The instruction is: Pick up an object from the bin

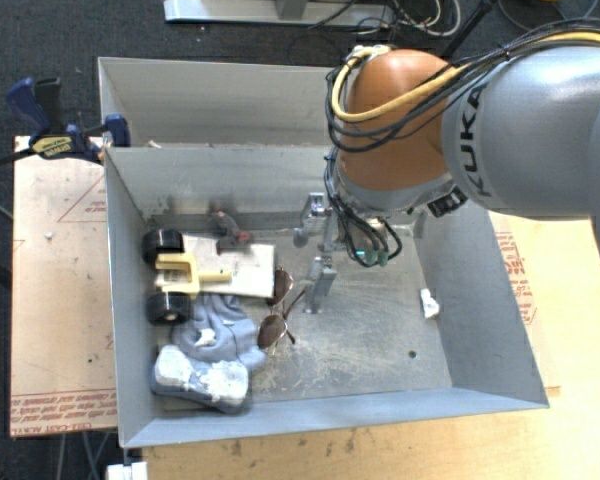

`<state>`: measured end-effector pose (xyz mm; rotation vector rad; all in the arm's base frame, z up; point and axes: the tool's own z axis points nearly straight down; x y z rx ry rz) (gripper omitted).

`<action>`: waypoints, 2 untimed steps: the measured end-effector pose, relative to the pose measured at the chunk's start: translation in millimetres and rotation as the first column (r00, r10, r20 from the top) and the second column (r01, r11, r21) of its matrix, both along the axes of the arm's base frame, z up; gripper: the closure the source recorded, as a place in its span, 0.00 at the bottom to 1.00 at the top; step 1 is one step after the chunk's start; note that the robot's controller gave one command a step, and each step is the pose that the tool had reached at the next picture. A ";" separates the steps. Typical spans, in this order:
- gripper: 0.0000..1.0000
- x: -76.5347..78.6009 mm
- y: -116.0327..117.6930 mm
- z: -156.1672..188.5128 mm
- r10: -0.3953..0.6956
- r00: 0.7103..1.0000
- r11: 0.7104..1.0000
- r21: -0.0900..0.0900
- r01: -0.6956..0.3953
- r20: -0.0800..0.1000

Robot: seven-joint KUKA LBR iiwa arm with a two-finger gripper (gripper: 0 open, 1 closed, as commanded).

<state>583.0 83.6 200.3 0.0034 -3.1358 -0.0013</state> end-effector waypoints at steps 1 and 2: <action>0.00 0.6 -0.1 1.9 -0.001 1.000 1.000 0.000 0.001 0.003; 0.00 -0.3 16.5 11.5 0.006 1.000 1.000 -0.001 -0.006 0.007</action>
Offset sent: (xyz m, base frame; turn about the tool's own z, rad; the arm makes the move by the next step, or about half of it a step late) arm -0.0019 0.0275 0.0166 -0.0107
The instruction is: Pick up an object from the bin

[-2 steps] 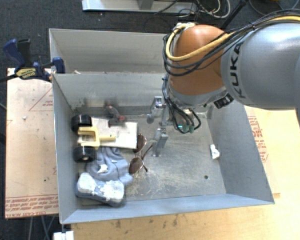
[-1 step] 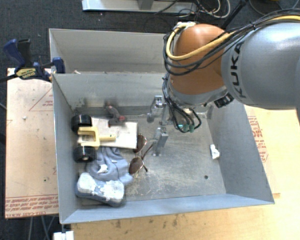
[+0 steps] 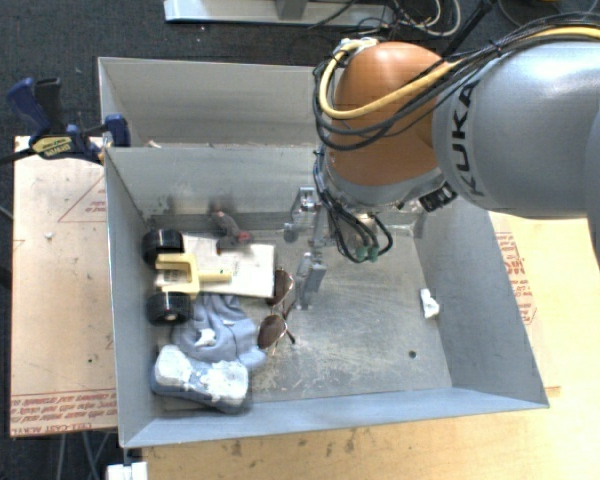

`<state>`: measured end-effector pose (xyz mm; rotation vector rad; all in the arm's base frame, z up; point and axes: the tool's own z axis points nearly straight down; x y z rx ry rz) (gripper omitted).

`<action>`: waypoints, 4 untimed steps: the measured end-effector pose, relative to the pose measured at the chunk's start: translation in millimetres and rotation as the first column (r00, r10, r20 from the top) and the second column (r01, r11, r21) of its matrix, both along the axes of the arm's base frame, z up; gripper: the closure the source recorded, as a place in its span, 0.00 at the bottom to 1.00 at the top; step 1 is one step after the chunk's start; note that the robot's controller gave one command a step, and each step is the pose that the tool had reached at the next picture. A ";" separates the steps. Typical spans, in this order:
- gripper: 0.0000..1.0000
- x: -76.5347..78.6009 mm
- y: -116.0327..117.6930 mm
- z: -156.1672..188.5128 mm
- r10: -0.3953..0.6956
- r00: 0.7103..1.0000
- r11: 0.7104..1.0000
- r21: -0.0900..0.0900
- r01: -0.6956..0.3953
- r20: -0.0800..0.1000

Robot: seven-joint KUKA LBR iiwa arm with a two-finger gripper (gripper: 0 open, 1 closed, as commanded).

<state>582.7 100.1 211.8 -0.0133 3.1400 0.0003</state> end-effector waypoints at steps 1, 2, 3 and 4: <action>0.00 -8.6 8.6 -43.2 -0.027 1.000 1.000 0.003 0.027 0.007; 0.00 -19.4 -3.8 -73.1 0.070 0.998 0.998 0.001 -0.070 -0.008; 0.00 -22.1 -7.3 -67.5 0.125 0.992 0.992 -0.001 -0.125 -0.005; 0.00 -26.1 0.5 -68.9 0.175 0.985 0.985 0.001 -0.175 -0.004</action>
Offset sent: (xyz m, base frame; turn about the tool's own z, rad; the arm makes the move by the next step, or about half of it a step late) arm -0.0232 -0.0156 -0.0568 -0.1467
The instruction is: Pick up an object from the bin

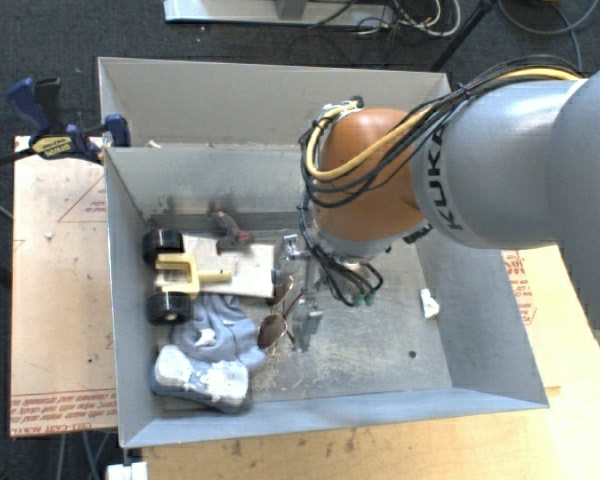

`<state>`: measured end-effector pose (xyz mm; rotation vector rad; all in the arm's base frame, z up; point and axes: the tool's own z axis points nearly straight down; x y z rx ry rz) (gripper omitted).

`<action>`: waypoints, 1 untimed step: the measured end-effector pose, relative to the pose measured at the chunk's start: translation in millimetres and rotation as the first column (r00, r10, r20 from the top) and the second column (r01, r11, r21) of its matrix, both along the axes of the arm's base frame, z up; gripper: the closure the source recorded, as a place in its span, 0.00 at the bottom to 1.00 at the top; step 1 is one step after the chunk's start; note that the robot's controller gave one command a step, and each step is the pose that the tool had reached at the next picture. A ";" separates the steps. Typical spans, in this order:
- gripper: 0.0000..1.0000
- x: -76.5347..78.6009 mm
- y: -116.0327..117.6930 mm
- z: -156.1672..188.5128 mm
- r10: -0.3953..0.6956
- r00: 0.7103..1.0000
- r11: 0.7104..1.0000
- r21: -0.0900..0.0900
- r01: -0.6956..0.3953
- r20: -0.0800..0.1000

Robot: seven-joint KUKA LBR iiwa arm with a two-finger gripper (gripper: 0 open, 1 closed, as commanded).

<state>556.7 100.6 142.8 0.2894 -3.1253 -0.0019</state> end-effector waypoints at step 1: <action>0.00 16.2 -17.3 -34.9 0.149 0.989 0.989 0.000 -0.149 0.014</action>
Offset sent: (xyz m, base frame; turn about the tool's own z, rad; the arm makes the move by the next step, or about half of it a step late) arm 0.0419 -0.0003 -0.0703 -0.4353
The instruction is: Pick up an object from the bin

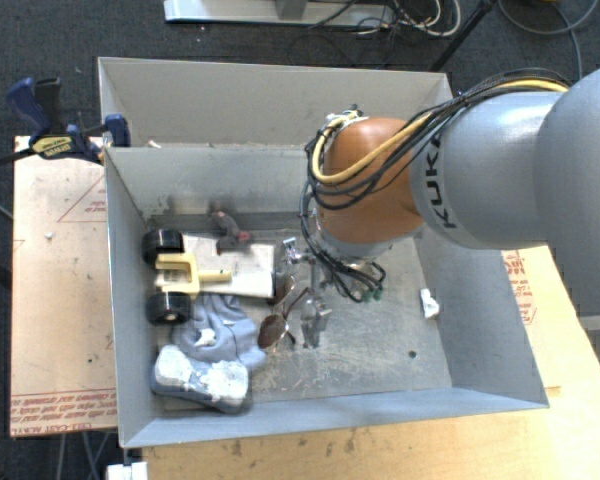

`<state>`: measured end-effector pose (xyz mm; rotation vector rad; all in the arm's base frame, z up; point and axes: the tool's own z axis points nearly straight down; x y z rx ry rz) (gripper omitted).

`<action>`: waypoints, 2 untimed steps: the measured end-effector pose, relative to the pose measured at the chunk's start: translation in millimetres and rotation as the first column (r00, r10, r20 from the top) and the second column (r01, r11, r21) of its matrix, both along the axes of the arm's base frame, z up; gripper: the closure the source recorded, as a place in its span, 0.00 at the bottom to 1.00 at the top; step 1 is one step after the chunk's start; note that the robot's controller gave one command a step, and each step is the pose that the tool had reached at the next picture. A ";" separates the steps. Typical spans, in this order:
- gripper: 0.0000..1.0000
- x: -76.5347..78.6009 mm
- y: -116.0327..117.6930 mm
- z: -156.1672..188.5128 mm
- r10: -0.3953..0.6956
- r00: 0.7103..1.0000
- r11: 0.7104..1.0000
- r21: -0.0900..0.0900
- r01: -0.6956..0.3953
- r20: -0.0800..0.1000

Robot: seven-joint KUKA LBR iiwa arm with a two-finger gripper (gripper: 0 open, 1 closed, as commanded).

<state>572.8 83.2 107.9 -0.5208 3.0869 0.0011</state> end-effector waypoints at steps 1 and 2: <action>1.00 28.2 17.0 -31.7 0.278 0.961 0.961 -0.003 -0.278 -0.007; 1.00 28.2 17.1 -31.7 0.278 0.961 0.961 -0.003 -0.278 -0.007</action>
Offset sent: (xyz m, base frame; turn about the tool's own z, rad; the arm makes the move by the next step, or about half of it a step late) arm 0.0000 0.0000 0.0000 0.0000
